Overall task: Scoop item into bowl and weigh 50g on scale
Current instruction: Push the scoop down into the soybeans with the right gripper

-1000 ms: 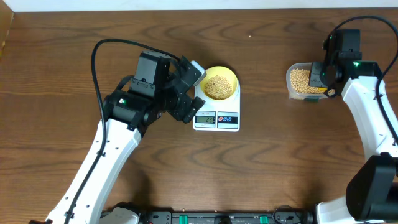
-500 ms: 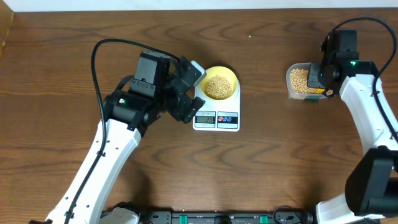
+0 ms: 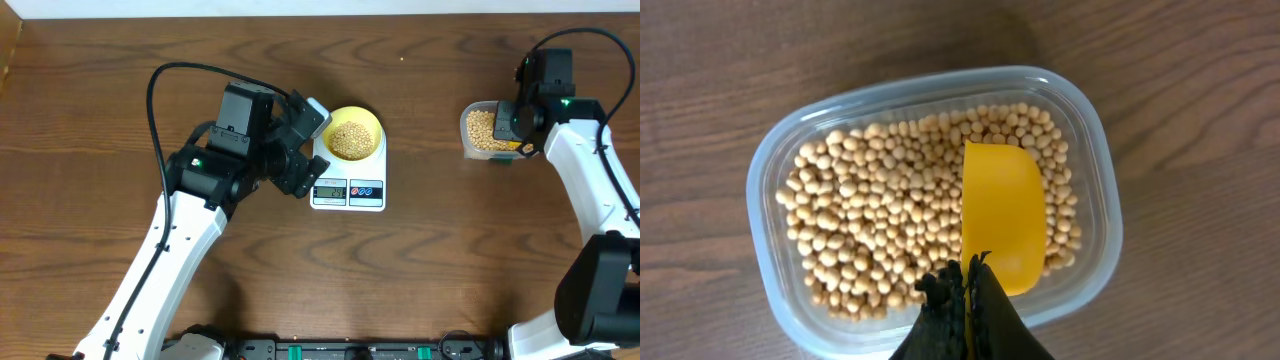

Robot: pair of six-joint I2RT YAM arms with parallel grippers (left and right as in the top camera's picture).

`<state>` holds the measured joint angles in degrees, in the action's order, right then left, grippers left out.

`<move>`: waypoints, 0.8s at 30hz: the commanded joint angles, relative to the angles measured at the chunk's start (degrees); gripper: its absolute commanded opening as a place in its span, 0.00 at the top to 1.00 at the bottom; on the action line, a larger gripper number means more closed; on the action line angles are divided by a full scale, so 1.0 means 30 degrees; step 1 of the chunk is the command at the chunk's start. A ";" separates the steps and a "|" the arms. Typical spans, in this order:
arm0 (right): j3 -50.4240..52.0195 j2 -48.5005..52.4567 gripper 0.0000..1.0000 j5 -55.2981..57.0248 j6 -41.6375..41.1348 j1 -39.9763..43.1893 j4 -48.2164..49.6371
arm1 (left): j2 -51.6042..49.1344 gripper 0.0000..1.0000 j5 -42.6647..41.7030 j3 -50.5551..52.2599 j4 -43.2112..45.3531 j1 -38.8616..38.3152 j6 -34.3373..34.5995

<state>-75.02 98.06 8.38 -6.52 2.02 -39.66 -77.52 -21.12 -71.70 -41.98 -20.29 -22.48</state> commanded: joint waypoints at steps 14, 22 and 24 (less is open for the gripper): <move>0.1945 0.0182 0.99 -0.0532 0.0117 0.0066 0.1894 | 0.0015 0.18 -0.0240 0.0131 0.0007 0.0102 0.0168; 0.2098 0.0182 0.99 -0.0561 0.0131 0.0066 0.2754 | 0.0015 0.18 -0.0240 0.0131 0.0007 0.0102 0.0168; 0.2222 0.0182 0.99 -0.0568 0.0124 0.0066 0.3016 | 0.0015 0.18 -0.0240 0.0131 0.0007 0.0102 0.0168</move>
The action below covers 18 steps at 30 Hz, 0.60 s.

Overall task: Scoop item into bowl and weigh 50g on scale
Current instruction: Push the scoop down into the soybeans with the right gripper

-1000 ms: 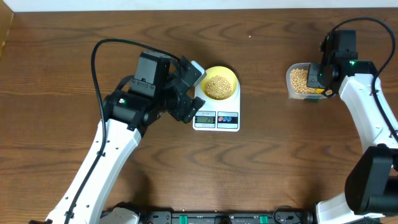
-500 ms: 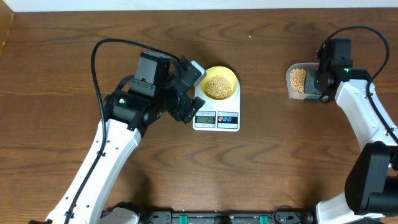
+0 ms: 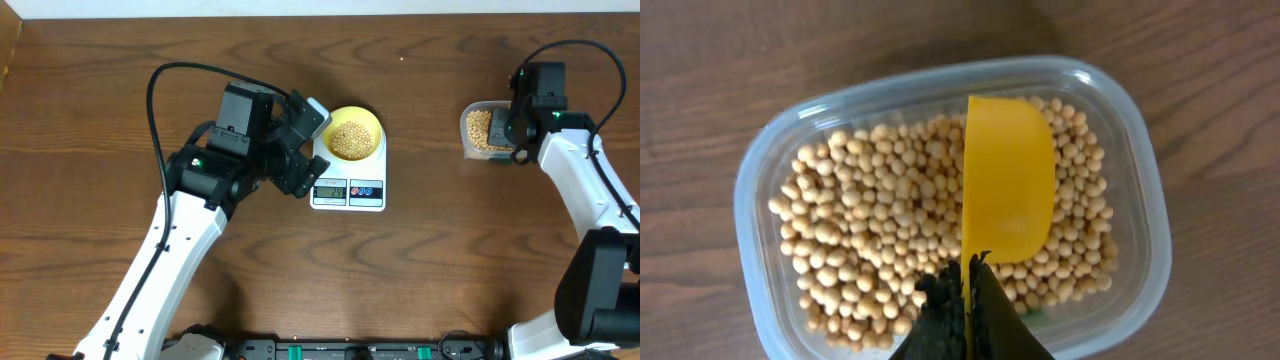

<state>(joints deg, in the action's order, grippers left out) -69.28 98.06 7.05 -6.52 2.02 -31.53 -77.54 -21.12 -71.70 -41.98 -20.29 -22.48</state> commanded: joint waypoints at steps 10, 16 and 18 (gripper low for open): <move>0.0612 0.0182 0.99 -0.0124 0.0124 0.0066 0.0459 | 0.0022 0.18 -0.0240 0.0131 0.0007 0.0102 0.0168; 0.0780 0.0182 0.99 -0.0998 0.0845 0.0066 0.0299 | 0.0022 0.18 -0.0240 0.0131 0.0007 0.0102 0.0168; 0.0794 0.0182 0.99 -0.1654 0.1224 0.0066 0.0299 | 0.0022 0.18 -0.0240 0.0131 0.0007 0.0102 0.0160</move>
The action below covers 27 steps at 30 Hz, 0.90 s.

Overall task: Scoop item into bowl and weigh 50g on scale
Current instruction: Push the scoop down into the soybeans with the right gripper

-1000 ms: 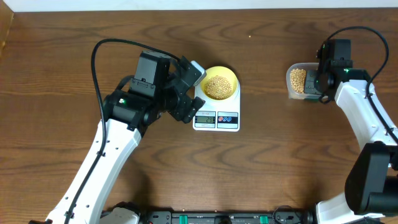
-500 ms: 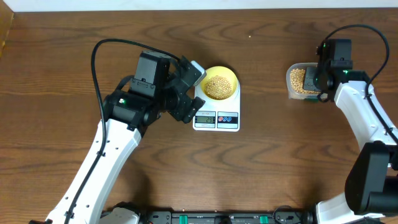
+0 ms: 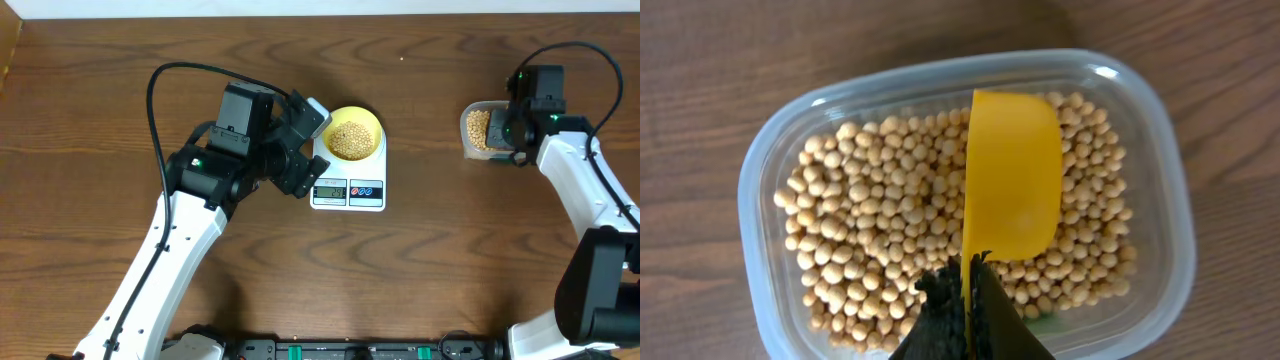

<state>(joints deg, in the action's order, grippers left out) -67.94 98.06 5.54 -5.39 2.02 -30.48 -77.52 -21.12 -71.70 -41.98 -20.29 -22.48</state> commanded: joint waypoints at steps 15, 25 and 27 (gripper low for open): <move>0.0350 0.0182 0.99 -0.6615 0.1260 0.0561 -0.0138 | 0.0015 0.18 -0.0240 0.0131 0.0007 0.0102 0.0168; 0.0350 0.0182 0.99 -1.2495 0.1239 0.3308 -0.0175 | 0.0015 0.18 -0.0240 0.0131 0.0007 0.0102 0.0160; 0.0350 0.0182 0.99 -1.3296 0.1239 0.3825 -0.0211 | 0.0015 0.18 -0.0240 0.0131 0.0007 0.0102 0.0160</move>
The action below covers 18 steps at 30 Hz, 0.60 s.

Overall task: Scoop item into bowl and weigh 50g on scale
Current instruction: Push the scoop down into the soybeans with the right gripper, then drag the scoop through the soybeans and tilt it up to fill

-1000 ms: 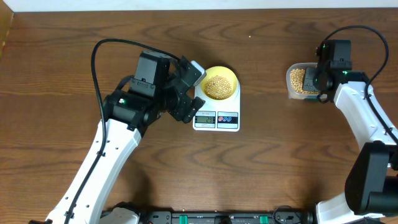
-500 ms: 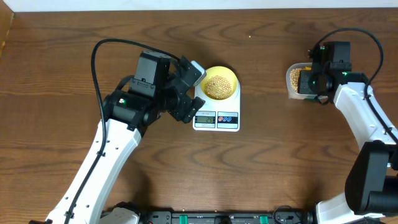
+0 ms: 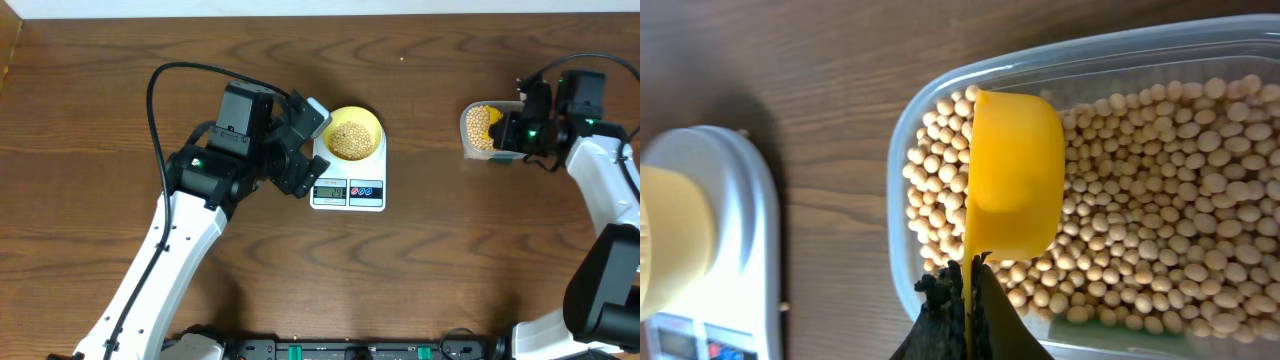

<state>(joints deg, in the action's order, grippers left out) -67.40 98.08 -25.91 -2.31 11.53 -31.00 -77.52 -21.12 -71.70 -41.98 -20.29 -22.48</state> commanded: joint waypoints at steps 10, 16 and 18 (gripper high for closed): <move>0.0168 0.0175 0.99 -0.3767 0.0219 0.3147 -0.0947 | 0.0015 0.18 -0.0240 0.0131 0.0007 0.0102 0.0168; 0.0168 0.0175 0.99 -0.6688 0.0226 0.4503 -0.0940 | 0.0015 0.18 -0.0240 0.0131 0.0007 0.0102 0.0160; 0.0168 0.0175 0.99 -0.7825 0.0233 0.4932 -0.0925 | 0.0015 0.18 -0.0240 0.0131 0.0007 0.0102 0.0168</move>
<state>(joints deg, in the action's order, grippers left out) -67.33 98.08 -41.12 -2.33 24.45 -33.80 -77.52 -21.12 -71.70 -41.98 -20.29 -22.48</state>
